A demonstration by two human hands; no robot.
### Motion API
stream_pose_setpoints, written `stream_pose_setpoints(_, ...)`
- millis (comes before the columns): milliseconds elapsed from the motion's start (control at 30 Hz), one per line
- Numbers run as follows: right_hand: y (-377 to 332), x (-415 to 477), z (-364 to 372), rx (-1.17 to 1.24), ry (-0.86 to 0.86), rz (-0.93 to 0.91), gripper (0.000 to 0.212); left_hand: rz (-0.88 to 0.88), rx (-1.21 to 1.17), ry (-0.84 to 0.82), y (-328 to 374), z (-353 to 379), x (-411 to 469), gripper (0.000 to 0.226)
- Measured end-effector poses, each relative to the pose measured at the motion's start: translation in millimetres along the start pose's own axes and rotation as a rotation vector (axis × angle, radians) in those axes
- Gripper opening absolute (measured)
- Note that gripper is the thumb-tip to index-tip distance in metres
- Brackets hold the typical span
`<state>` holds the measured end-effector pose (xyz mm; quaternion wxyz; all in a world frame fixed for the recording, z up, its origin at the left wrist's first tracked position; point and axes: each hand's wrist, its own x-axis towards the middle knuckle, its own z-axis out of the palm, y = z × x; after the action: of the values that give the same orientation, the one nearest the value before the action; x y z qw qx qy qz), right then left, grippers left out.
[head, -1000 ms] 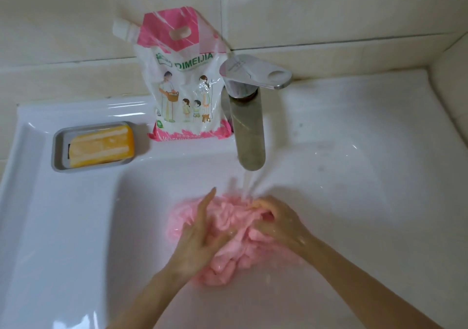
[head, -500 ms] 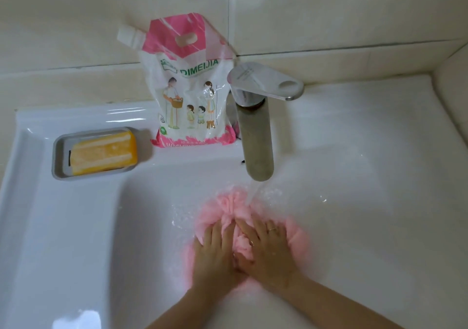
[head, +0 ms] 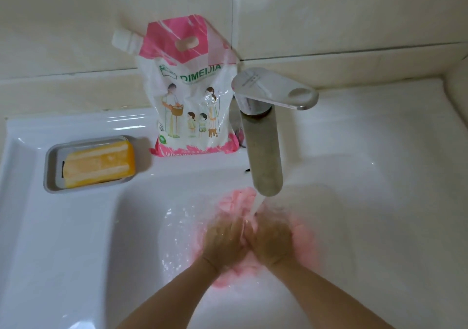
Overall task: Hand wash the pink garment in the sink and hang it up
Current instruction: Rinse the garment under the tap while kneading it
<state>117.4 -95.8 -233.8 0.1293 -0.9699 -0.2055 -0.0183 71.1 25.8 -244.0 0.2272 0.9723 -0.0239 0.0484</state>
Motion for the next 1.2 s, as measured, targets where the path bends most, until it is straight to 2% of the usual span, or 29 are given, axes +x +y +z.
stream_pose_setpoints(100,-10,11,-16,0.074,-0.124,0.116,0.048,-0.112,0.075,-0.185,7,-20,13,0.033)
stream_pose_setpoints(167,-14,20,-29,0.207,-0.248,0.302,0.057,-0.184,0.007,-0.249,8,-27,18,0.041)
stream_pose_setpoints(233,-9,19,-41,0.494,-0.332,0.504,0.047,-0.33,-0.29,-0.314,10,-40,9,0.068)
stream_pose_setpoints(300,0,8,-58,0.85,-0.315,0.543,0.035,-0.41,-0.621,-0.224,16,-64,-5,0.081)
stream_pose_setpoints(367,10,-8,-71,1.009,-0.287,0.498,0.031,-0.631,-1.009,-0.061,26,-84,-20,0.063)
stream_pose_setpoints(400,11,-18,-74,0.981,-0.281,0.468,0.028,-0.712,-1.062,-0.009,28,-84,-26,0.05)
stream_pose_setpoints(433,9,-27,-74,0.842,-0.222,0.417,0.021,-0.735,-0.979,0.029,32,-82,-30,0.042)
stream_pose_setpoints(500,6,-41,-70,0.445,-0.039,0.208,0.012,-0.499,-0.485,0.058,38,-74,-37,0.036)
stream_pose_setpoints(567,3,-51,-58,0.248,-0.079,0.058,0.028,-0.254,-0.115,-0.044,37,-52,-48,0.052)
stream_pose_setpoints(600,4,-54,-50,0.215,-0.131,0.035,0.041,-0.244,-0.036,-0.094,35,-40,-55,0.063)
stream_pose_setpoints(667,8,-54,-40,0.19,-0.216,-0.03,0.061,-0.297,0.028,-0.132,30,-23,-63,0.076)
stream_pose_setpoints(733,10,-52,-30,0.1,-0.213,-0.115,0.068,-0.289,0.066,-0.156,33,-17,-66,0.076)
stream_pose_setpoints(833,8,-49,-18,0.025,-0.223,-0.065,0.063,-0.256,0.118,-0.133,32,-9,-59,0.055)
stream_pose_setpoints(933,6,-43,-6,0.037,-0.111,-0.064,0.049,-0.233,0.201,-0.036,27,-4,-47,0.041)
stream_pose_setpoints(1067,8,-33,2,0.043,-0.041,-0.099,0.05,-0.21,0.231,0.084,20,6,-35,0.035)
stream_pose_setpoints(1200,7,-18,3,0.09,0.022,-0.051,0.048,-0.178,0.113,-0.042,10,11,-21,0.029)
